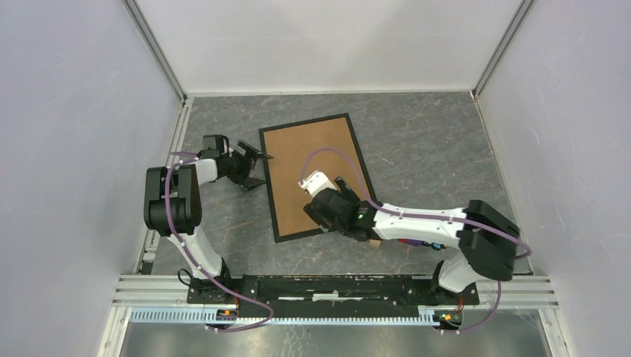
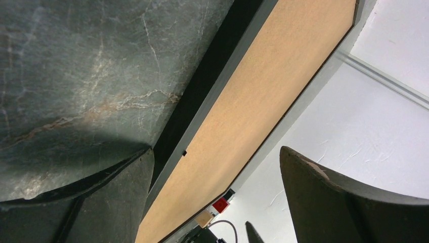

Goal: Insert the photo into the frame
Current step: Adjust the photo frame item on the photo frame, then adjust the photo frame at the center of the board.

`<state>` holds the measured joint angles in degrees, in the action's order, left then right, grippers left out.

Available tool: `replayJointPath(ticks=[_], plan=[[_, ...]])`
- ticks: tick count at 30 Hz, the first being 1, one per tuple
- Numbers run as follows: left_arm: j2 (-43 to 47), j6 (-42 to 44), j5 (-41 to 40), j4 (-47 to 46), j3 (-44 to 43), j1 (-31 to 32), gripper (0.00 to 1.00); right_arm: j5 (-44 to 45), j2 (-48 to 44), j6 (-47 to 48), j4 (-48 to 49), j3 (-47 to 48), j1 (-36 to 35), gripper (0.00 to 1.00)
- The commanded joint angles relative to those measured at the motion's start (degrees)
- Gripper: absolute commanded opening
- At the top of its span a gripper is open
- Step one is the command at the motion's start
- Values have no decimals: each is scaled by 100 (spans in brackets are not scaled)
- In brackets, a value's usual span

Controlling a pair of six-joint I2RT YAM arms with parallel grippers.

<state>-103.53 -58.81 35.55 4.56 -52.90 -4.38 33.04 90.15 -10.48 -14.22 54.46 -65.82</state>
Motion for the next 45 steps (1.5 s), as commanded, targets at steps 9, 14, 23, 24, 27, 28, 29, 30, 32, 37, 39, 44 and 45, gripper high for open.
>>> replayJointPath(ticks=[9, 14, 23, 24, 27, 28, 29, 30, 32, 37, 39, 44, 45], plan=[[879, 937, -691, 805, -462, -66, 100, -1816, -1298, -1003, 1301, -1382, 2225, 89], [1538, 1484, -1221, 1090, -646, 270, 100, -2340, -1551, -954, 1379, -1662, 3067, 89], [1603, 2378, -1352, 1559, -1189, 1789, 100, -3903, -1226, -972, 2095, -1914, 4425, 76], [1559, 2427, -1328, 1589, -1224, 1956, 100, -4068, -1169, -1013, 2163, -1946, 4533, 72], [1383, 2653, -1329, 1834, -1423, 2483, 100, -4413, -999, -1159, 2458, -2145, 4735, 66], [1310, 2740, -1366, 1956, -1520, 2669, 100, -4432, -956, -1203, 2519, -2198, 4739, 64], [1259, 2841, -1411, 2050, -1599, 2805, 100, -4471, -896, -1228, 2570, -2262, 4739, 62], [1219, 2926, -1490, 2158, -1673, 2963, 100, -4569, -838, -1272, 2676, -2322, 4743, 60], [1192, 3102, -1684, 2312, -1781, 3209, 100, -4746, -716, -1376, 2867, -2478, 4737, 56], [1200, 3294, -2088, 2455, -1900, 3534, 100, -5013, -671, -1617, 3244, -2936, 4728, 46], [1143, 3140, -2048, 2433, -1933, 3576, 100, -5155, -740, -1727, 3426, -3189, 4715, 44], [1113, 2225, -1685, 1651, -1561, 3713, 100, -5617, -888, -2074, 4000, -3701, 4568, 43], [1109, 2061, -1694, 1454, -1441, 3765, 100, -5637, -922, -2112, 4023, -3746, 4524, 43]])
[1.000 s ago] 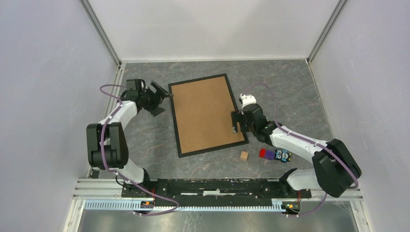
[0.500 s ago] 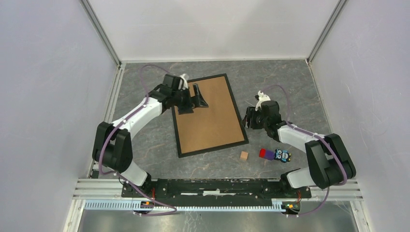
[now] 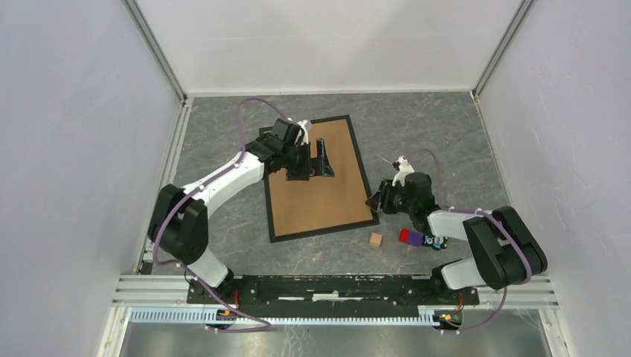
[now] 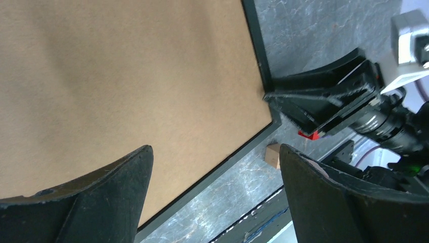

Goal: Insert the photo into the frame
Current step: Adjust the photo frame at the center of the board, then install the photo frame at the center of the board.

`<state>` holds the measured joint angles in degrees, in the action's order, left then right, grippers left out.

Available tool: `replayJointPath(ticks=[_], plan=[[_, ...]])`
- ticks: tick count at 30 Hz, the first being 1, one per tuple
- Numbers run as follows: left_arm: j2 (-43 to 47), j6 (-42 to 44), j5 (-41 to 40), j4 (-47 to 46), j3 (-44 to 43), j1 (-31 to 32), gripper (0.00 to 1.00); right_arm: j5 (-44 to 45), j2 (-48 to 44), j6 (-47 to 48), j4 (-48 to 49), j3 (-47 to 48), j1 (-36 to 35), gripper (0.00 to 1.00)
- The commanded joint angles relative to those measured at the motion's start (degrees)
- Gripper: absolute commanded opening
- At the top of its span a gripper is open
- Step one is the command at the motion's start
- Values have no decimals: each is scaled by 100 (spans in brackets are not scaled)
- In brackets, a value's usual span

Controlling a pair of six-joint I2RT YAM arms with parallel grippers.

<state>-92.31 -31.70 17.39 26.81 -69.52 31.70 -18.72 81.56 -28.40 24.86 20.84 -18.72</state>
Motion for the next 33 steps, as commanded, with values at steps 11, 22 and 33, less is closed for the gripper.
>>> replayJointPath(ticks=[11, 22, 33], plan=[[-604, -1322, -357, -2179, 498, 817, 100, 210, -1099, 619, -1363, -107, -345, 75], [-1051, -1445, 0, -3265, 926, 947, 100, -205, -428, 1212, -2708, 1318, 292, 78], [-1100, -1452, -248, -3501, 1422, 941, 100, -439, 597, 1452, -2881, 2208, 299, 49]])
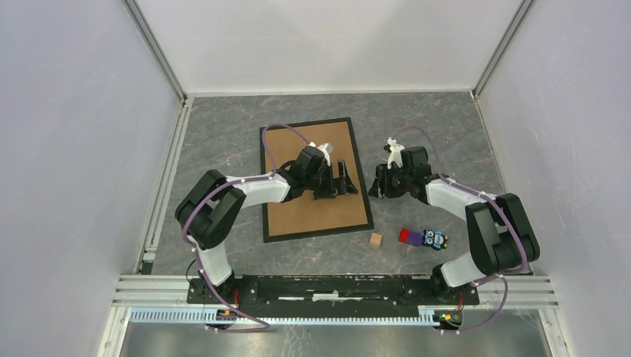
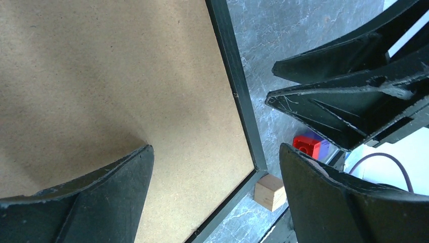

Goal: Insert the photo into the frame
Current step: Install the photo frame at the center of the board.

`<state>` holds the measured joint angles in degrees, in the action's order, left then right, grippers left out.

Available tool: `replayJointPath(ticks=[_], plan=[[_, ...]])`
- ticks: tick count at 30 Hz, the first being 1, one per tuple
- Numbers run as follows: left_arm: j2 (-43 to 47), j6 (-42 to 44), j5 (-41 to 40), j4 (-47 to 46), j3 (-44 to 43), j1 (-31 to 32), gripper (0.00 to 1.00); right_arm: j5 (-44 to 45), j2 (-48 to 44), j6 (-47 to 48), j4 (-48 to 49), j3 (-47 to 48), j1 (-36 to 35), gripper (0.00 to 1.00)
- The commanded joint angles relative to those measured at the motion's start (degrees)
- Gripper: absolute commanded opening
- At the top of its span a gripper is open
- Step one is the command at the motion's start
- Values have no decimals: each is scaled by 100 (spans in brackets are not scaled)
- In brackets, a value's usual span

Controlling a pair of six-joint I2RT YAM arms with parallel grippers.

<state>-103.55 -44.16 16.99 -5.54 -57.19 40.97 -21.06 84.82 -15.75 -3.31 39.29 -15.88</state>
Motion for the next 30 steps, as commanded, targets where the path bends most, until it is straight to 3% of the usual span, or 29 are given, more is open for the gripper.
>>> replayJointPath(ticks=[1, 12, 30], plan=[[35, -239, -278, -312, 243, 11, 100, -208, 405, 202, -108, 438, 17, 48], [196, -365, -603, -563, 584, -1, 100, -643, 1014, 246, -305, 873, -7, 37], [344, -479, -671, -791, 823, -39, 100, -396, 1254, 271, -446, 860, -131, 37]])
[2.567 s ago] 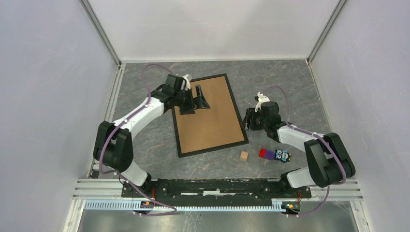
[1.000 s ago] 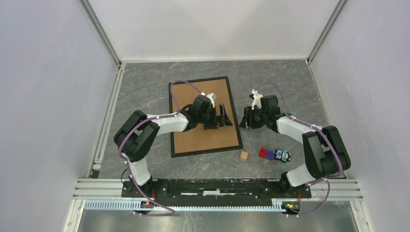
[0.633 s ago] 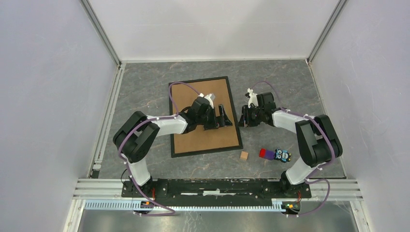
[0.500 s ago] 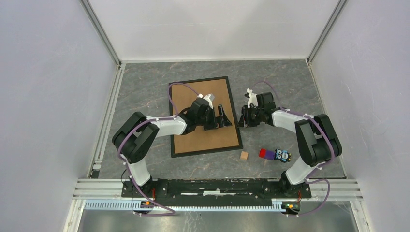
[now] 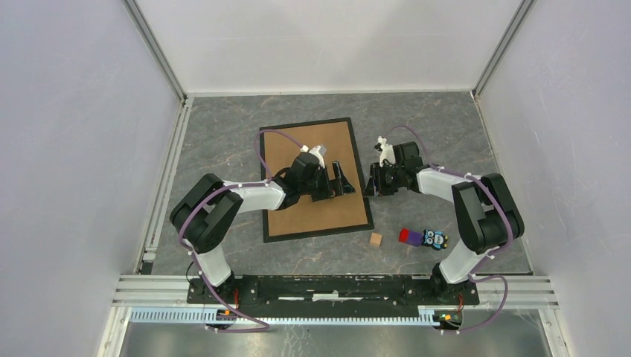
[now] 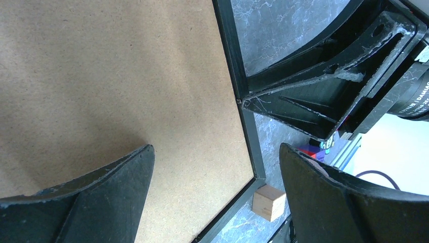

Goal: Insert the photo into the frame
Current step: Install the photo frame at the center of the board.

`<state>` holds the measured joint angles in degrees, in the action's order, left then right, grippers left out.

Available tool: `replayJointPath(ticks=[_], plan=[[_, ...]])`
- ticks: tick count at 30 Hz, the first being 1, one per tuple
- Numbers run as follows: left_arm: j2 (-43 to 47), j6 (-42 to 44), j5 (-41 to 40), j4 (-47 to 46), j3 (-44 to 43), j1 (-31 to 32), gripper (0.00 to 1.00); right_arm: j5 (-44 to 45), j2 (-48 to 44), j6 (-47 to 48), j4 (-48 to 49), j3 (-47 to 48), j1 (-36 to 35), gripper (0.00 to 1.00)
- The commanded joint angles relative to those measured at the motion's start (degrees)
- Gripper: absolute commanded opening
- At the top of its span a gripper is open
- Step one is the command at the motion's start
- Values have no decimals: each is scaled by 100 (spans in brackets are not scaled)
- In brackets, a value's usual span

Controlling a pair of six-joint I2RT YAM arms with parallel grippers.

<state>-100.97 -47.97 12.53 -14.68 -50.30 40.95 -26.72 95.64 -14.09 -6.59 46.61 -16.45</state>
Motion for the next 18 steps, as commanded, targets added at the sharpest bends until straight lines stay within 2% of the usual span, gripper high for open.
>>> replayJointPath(ticks=[1, 18], plan=[[85, -99, -218, 125, 135, -43, 100, 202, 197, 113, -143, 142, -86, 37], [147, -108, -168, 123, 199, -76, 100, 1230, 831, 191, -875, 422, -312, 36]])
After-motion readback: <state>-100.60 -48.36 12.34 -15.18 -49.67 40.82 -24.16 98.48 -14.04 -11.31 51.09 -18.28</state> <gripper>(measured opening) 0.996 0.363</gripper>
